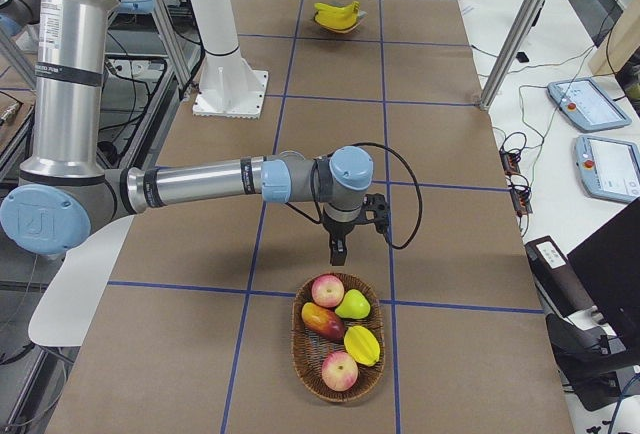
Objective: Transfer all bananas from basket to plate
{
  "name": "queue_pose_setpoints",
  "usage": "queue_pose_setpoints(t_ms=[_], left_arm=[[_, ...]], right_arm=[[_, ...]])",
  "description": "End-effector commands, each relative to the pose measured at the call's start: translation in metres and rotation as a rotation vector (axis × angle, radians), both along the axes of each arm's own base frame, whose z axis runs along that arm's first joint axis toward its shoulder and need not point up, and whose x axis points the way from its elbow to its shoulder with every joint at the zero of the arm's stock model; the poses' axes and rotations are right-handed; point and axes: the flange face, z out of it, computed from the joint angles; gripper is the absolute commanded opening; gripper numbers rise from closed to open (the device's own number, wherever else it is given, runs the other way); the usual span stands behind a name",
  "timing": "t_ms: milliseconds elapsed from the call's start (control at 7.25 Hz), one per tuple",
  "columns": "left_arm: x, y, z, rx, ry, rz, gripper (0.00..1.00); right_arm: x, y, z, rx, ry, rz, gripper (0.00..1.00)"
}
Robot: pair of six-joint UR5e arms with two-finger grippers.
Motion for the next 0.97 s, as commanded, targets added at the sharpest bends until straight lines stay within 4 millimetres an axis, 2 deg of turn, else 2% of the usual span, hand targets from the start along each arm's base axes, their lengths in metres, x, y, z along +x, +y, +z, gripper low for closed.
queue_pose_setpoints(t_ms=[0, 276, 552, 828], left_arm=[[0.000, 0.000, 0.001, 0.000, 0.000, 0.001, 1.00], [-0.001, 0.003, 0.005, -0.011, -0.002, 0.000, 1.00], [0.007, 0.008, 0.012, -0.067, 0.106, 0.013, 1.00], [0.006, 0.008, 0.018, -0.097, 0.105, -0.011, 1.00]], right_arm=[[0.000, 0.003, 0.004, -0.013, 0.002, -0.002, 1.00], [0.000, 0.002, 0.003, -0.011, 0.002, -0.001, 1.00], [0.000, 0.002, 0.002, -0.010, 0.002, -0.002, 1.00], [0.000, 0.002, 0.002, -0.007, 0.001, -0.002, 1.00]])
